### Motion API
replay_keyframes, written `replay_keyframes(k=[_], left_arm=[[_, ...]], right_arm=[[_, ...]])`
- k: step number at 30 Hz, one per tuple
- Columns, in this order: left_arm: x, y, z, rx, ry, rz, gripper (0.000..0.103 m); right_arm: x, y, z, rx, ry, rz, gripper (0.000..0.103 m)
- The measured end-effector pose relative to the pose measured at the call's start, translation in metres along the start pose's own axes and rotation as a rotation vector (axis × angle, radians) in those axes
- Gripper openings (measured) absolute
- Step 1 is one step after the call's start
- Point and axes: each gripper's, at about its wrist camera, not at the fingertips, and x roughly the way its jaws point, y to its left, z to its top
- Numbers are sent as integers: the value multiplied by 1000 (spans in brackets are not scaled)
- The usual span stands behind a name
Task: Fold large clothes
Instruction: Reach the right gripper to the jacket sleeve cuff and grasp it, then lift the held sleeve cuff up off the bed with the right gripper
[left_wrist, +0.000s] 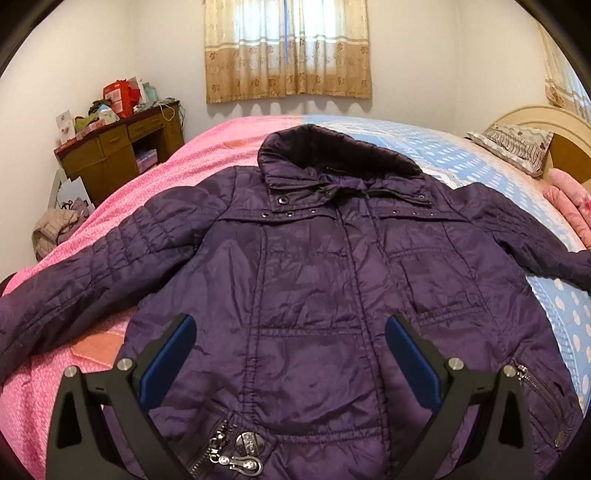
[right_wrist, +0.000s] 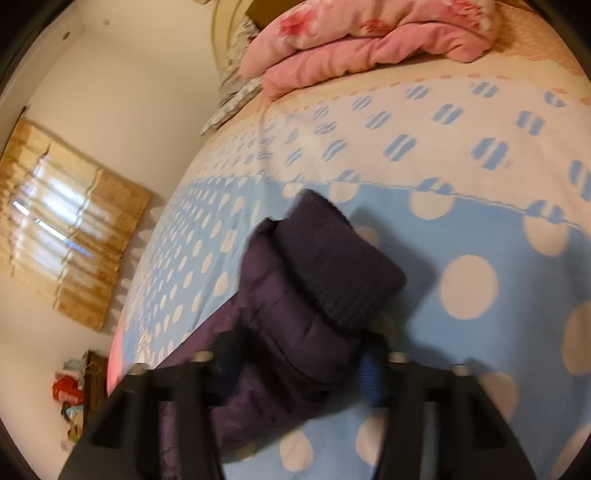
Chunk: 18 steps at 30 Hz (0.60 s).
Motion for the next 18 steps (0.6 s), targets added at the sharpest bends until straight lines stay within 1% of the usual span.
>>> replay_keyframes(k=[3,6,9,11,14,18], left_arm=[[-3,2,-1,-6,0,-17,103],[-8,4,1,-15,-9,-29,103],[-14,8,3,-29,-23,-48,103],[-19,11,5,-37,-34,-60,103],[-26,15,8,-52,-53,-80,103],[-35,21,8,-61,-72,-95,103]], right_arm=[[-11,6,-4,-57,-34,12,36],[-29,24,-3,-134,-86,35,33],[-56,52,1,-229,-146,63,32],[-75,78,2,-306,-185,85,31],[-103,129,-2,-447,-243,120,31],[-134,191,-24,-620,-288,174,31]])
